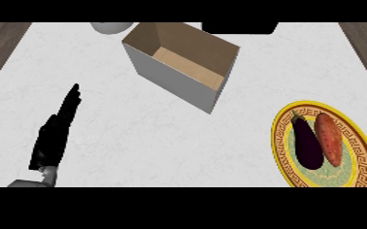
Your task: Pick the sweet potato from the plate and place it in the cardboard box
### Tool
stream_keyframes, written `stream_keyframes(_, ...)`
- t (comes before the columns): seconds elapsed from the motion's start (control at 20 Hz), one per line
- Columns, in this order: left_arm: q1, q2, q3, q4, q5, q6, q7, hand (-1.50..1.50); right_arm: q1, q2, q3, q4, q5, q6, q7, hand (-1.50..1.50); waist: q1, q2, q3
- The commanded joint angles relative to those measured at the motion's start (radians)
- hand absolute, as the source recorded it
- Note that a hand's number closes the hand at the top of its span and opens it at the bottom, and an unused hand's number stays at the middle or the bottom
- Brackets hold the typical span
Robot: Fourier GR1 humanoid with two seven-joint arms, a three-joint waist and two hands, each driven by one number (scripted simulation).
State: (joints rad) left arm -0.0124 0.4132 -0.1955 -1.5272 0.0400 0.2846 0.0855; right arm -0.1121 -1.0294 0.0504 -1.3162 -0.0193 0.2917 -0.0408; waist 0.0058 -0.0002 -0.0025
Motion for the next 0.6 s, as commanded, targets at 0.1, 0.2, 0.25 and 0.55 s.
stream_keyframes(0.1,0.0,-0.017,0.003,-0.033,-0.014,0.005,0.036,0.0,-0.004,-0.013,0.09,-0.132,0.009,0.147,0.218,-1.5,-0.002,-0.002,0.001)
stream_keyframes(0.2,0.004,0.002,0.05,-0.016,0.0,-0.042,0.003,0.0,0.025,0.029,0.062,-0.183,0.034,0.124,0.258,-1.5,-0.007,-0.002,0.002)
stream_keyframes(0.25,0.028,-0.012,0.047,0.018,-0.003,-0.041,-0.045,0.0,-0.037,0.036,0.076,-0.202,0.03,0.144,0.344,-1.5,-0.002,-0.001,0.002)
stream_keyframes(0.55,0.065,-0.003,0.075,-0.034,-0.023,-0.077,-0.025,0.0,-0.01,0.162,0.092,-0.219,0.15,0.104,0.42,-1.5,0.001,-0.001,0.003)
